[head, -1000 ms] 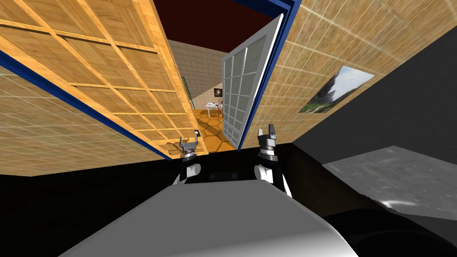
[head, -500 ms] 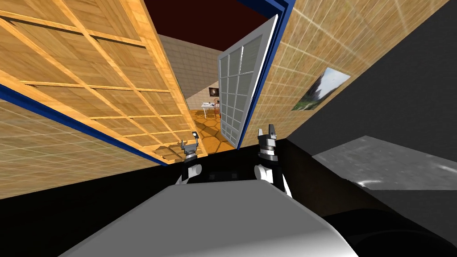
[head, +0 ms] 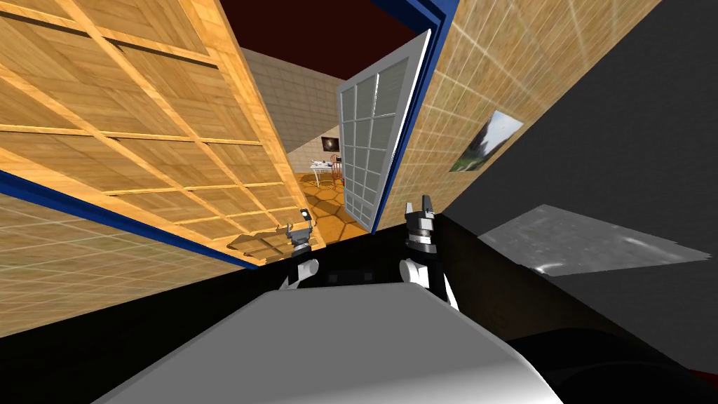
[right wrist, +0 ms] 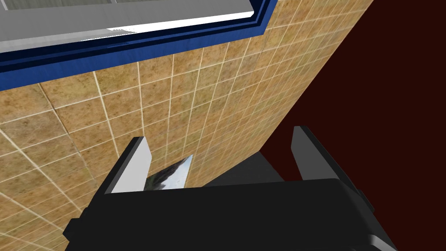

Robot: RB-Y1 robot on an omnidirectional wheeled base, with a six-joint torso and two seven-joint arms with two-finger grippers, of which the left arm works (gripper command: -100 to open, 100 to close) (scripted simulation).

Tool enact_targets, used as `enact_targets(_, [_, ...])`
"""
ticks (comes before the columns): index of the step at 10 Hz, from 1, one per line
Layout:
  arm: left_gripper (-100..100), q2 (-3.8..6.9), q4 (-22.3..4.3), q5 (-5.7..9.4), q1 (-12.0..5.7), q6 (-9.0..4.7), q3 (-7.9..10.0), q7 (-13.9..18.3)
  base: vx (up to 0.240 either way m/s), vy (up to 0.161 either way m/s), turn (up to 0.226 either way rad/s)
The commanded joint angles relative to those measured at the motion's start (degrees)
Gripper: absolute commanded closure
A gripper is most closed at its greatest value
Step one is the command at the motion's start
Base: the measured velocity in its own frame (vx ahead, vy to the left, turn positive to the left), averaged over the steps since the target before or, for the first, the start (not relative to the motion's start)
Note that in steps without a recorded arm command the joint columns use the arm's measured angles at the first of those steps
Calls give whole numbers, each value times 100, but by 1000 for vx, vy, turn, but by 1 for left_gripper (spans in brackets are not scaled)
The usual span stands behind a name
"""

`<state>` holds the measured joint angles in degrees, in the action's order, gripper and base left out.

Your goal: Push the door open

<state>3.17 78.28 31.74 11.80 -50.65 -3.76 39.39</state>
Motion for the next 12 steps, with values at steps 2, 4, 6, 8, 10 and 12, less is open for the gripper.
enact_targets(2, [-100,-13,-403,210,-111,-108,8,224,24,92,-144])
enact_targets(4, [-100,-53,-719,391,-198,-187,7,396,-4,119,-227])
enact_targets(6, [-100,-72,-877,482,-242,-226,6,482,2,97,-88])
enact_targets(8, [-100,-121,-1164,647,-322,-298,4,638,3,118,-192])
enact_targets(10, [-100,-170,-1450,812,-401,-369,2,793,-6,145,-189])
enact_targets(12, [-100,-223,-1706,959,-472,-433,1,932,-24,124,-182])
